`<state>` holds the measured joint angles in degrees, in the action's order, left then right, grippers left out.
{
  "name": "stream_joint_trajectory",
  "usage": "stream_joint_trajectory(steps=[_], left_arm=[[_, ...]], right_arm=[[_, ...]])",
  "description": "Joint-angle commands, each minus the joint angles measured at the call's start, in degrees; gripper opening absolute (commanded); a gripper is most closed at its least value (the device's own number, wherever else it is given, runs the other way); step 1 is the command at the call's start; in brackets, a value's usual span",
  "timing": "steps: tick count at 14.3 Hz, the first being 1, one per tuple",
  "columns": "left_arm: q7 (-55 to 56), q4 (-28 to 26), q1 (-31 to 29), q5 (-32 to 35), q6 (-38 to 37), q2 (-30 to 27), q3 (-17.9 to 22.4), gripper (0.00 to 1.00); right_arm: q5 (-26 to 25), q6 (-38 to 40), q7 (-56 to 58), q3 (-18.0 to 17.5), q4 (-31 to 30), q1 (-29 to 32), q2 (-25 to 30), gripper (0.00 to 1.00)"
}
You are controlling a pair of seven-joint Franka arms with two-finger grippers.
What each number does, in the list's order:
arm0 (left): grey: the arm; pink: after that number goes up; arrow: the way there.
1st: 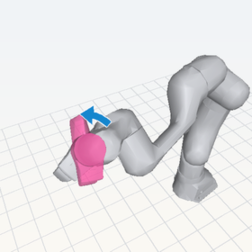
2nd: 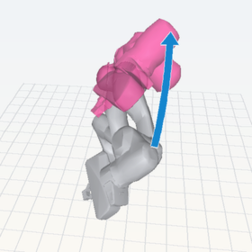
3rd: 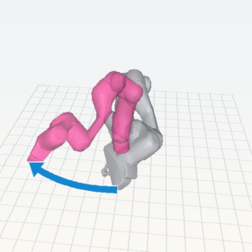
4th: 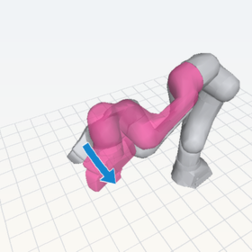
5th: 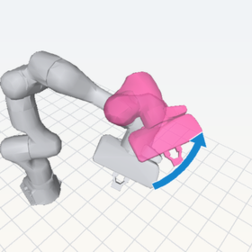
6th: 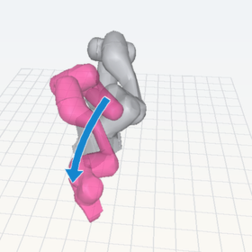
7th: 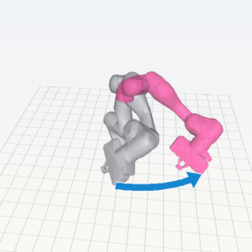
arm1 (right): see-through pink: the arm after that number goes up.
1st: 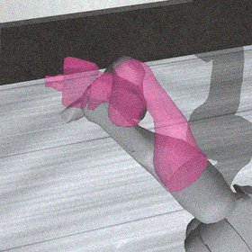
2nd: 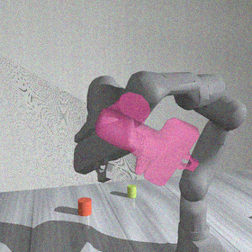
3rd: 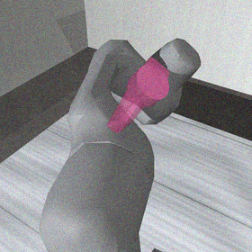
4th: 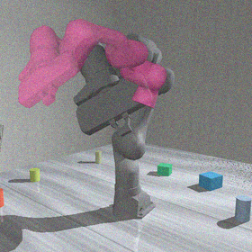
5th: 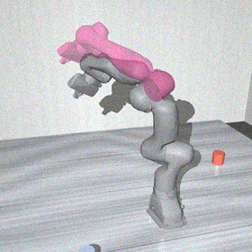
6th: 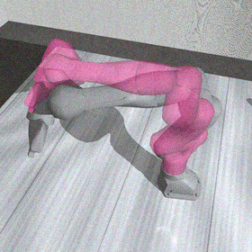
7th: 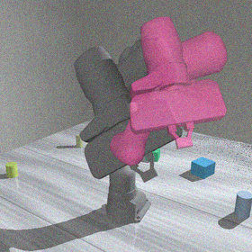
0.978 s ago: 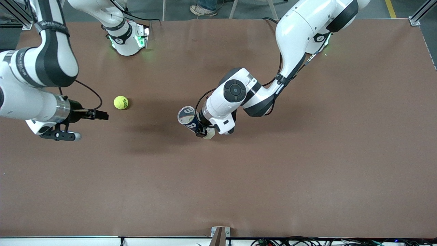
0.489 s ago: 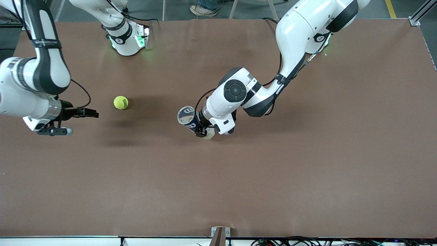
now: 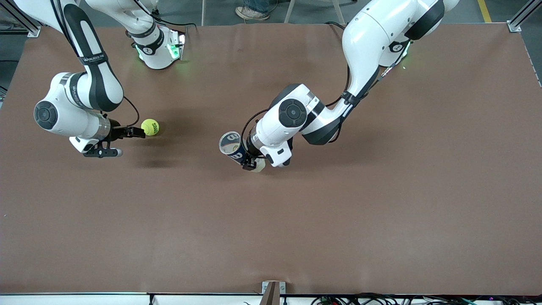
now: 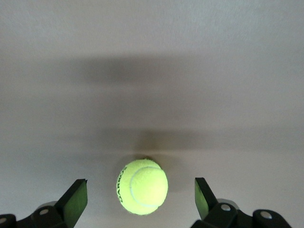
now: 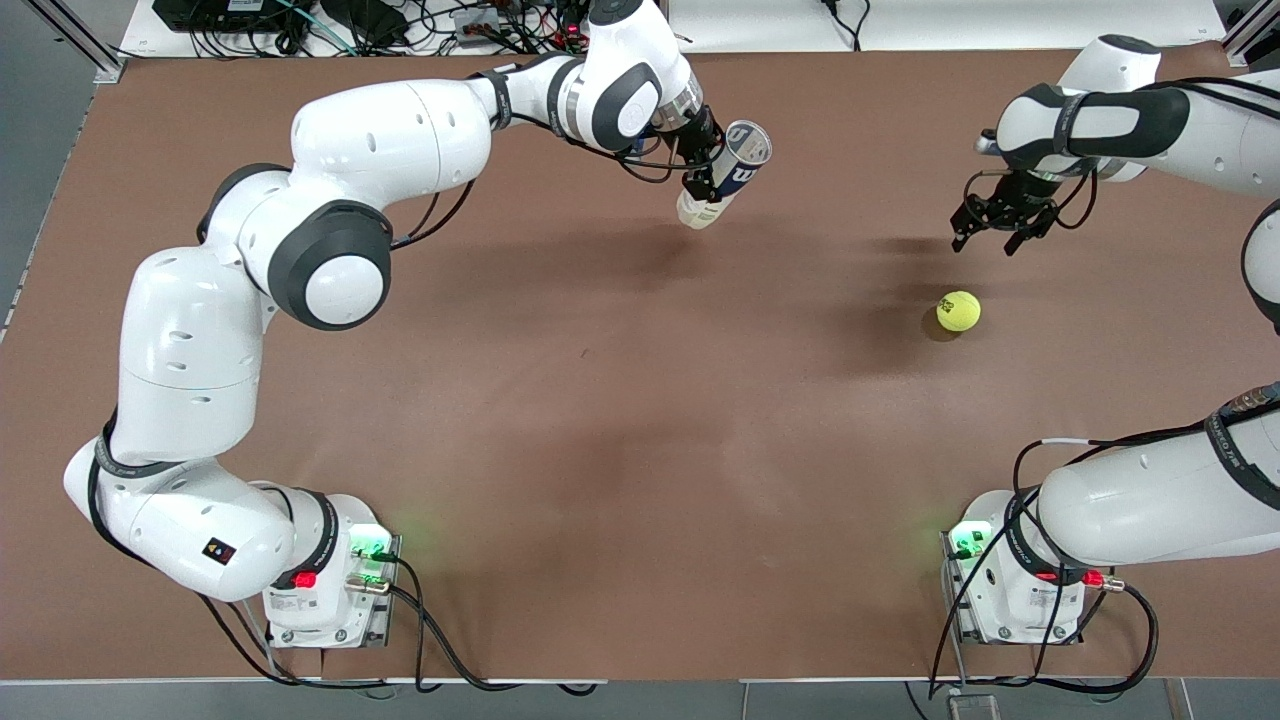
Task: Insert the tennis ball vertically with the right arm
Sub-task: 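Lower the right gripper and grasp the second tennis ball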
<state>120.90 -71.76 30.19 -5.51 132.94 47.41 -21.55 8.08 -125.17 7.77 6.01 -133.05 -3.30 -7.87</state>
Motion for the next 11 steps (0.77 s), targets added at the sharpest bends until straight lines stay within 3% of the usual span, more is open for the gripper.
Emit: stream_joint_trajectory(steps=[1, 11], left_arm=[[-1.2, 0.7, 0.0, -1.3, 0.0, -0.1, -0.1, 0.74], [-1.2, 0.7, 0.1, -1.3, -0.1, 0.0, -0.1, 0.74]], right_arm=[[-0.4, -0.2, -0.2, 0.1, -3.2, -0.7, 1.9, 1.00], [-0.4, -3.6, -0.3, 0.1, -4.7, -1.3, -3.3, 1.00]])
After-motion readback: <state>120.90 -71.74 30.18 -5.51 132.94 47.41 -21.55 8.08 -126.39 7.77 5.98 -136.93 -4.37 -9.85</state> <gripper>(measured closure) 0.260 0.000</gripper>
